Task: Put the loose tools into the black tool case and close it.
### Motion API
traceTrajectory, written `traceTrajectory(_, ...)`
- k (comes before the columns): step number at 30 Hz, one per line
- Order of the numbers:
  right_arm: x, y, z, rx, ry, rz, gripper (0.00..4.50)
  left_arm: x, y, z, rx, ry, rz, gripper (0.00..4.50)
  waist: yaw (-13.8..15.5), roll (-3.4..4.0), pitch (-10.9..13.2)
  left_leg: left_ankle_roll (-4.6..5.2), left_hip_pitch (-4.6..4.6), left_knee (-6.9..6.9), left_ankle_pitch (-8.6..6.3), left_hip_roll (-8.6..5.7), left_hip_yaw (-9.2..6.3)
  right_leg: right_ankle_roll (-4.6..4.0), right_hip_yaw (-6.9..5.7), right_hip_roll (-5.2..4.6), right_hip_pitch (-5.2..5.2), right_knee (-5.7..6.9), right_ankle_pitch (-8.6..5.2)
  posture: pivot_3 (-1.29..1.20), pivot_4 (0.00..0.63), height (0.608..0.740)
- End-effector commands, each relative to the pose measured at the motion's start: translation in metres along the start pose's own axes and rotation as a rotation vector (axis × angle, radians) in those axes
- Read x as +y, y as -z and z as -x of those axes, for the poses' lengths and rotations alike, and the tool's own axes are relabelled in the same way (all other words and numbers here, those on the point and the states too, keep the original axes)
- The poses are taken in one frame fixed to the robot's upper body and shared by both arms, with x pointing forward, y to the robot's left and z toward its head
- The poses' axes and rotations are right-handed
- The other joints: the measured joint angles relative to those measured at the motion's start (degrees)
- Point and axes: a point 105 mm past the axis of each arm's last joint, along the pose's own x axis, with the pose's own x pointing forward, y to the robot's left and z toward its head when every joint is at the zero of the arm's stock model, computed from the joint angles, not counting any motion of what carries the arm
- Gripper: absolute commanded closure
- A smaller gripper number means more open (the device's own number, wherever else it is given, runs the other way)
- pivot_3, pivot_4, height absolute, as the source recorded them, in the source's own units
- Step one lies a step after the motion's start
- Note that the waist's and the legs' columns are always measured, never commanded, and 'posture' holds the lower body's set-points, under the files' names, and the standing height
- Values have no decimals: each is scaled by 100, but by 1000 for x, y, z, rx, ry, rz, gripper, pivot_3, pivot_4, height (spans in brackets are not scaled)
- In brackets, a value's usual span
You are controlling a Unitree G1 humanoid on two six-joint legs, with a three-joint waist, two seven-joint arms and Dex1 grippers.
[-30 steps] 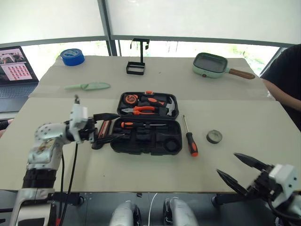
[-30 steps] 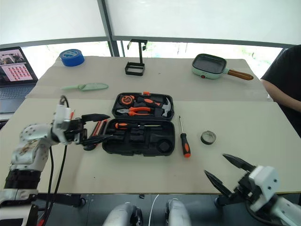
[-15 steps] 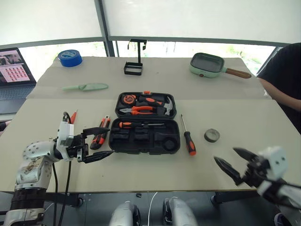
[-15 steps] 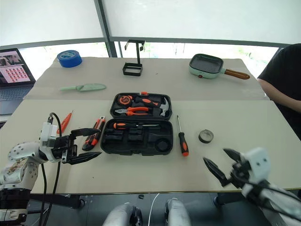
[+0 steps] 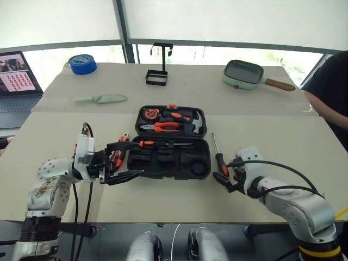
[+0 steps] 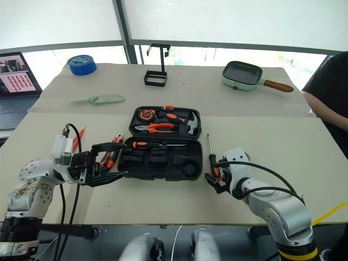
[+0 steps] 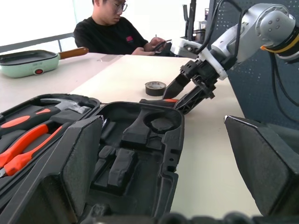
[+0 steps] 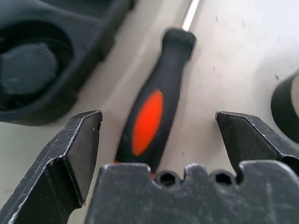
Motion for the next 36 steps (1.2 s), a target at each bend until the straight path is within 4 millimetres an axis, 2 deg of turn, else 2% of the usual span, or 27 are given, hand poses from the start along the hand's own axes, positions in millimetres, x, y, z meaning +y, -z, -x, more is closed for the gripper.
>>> traceTrajectory(1, -1, -8, 1, -34, 26, -10, 0, -1, -11, 1, -11, 6, -38, 52, -8, 0, 0, -3, 0, 0, 2, 1, -2, -1, 0, 1, 0, 1, 0, 0, 150, 740)
traceTrajectory(4, -2, -8, -4, -41, 31, -28, 765, -3, -11, -2, -15, 19, -43, 0, -19, 0, 0, -8, 3, 0, 5, 2, -3, 0, 2, 1, 1, 5, 0, 0, 150, 740)
traceTrajectory(8, -9, -13, -9, -87, 90, -52, 2075, -7, -10, -6, -19, 47, -42, 0, -45, -2, -1, -9, 3, -1, 5, 2, -4, 0, 1, 3, 1, 5, 0, 0, 150, 740)
traceTrajectory(12, -16, -23, 0, -205, 228, -117, 3403, -9, -10, -9, -27, 64, -44, 0, -92, -1, -1, -14, 3, -3, 8, 2, -3, -1, 2, 4, -2, 8, 0, 0, 150, 740)
traceTrajectory(16, -9, -49, 18, -441, 256, -107, 3460, -8, -6, -7, -37, 37, -42, 0, -99, 0, 0, -20, 0, -11, 10, 2, -3, -5, 3, 5, -6, 8, -3, 0, 150, 740)
traceTrajectory(20, 8, -87, 35, -681, 148, -2, 3460, -5, -5, -1, -52, -24, -41, 0, -126, 1, 0, -20, 8, -11, 10, 1, 6, 1, 1, 7, -4, 7, -1, 0, 150, 740)
traceTrajectory(22, 11, -102, 36, -749, 103, 77, 3460, -4, -4, 5, -41, -57, -54, 0, -129, 1, 0, -21, 13, -11, 10, 2, 6, 1, 3, 11, -5, 8, -2, 0, 150, 740)
traceTrajectory(24, 20, -120, 28, -788, -14, 154, 3460, -2, 0, 16, -17, -96, -66, 0, -161, 2, 1, -25, 16, -14, 10, 5, 7, -2, 4, 16, -7, 8, -3, 0, 150, 740)
traceTrajectory(26, 50, -135, 22, -794, -275, 355, 3460, 1, -1, 26, -1, -147, -60, 0, -199, 3, 4, -25, 23, -16, 12, 6, 13, -4, 8, 20, -6, 9, -1, 0, 150, 740)
traceTrajectory(28, 69, -134, 17, -733, -475, 606, 3460, 1, -1, 35, 18, -186, -65, 0, -212, 4, 6, -26, 25, -17, 12, 7, 10, -10, 3, 22, -7, 9, -1, 0, 150, 740)
traceTrajectory(30, 73, -121, 7, -604, -616, 823, 3460, 1, 1, 43, 29, -227, -56, 0, -188, 1, 5, -24, 31, -42, 12, 9, 6, -21, 1, 21, -1, -1, -6, 0, 150, 740)
traceTrajectory(33, 68, -112, -8, -487, -708, 980, 3460, -2, 8, 51, 48, -275, -39, 0, -125, 0, 5, -26, 33, -58, 15, 6, 5, -49, -5, 17, -1, -6, -3, 0, 150, 740)
traceTrajectory(36, 63, -107, -26, -384, -723, 1068, 3460, -3, 14, 55, 57, -316, -29, 0, -112, -2, 6, -26, 25, -56, 14, 2, 11, -62, -14, 10, -6, -6, 5, 0, 150, 740)
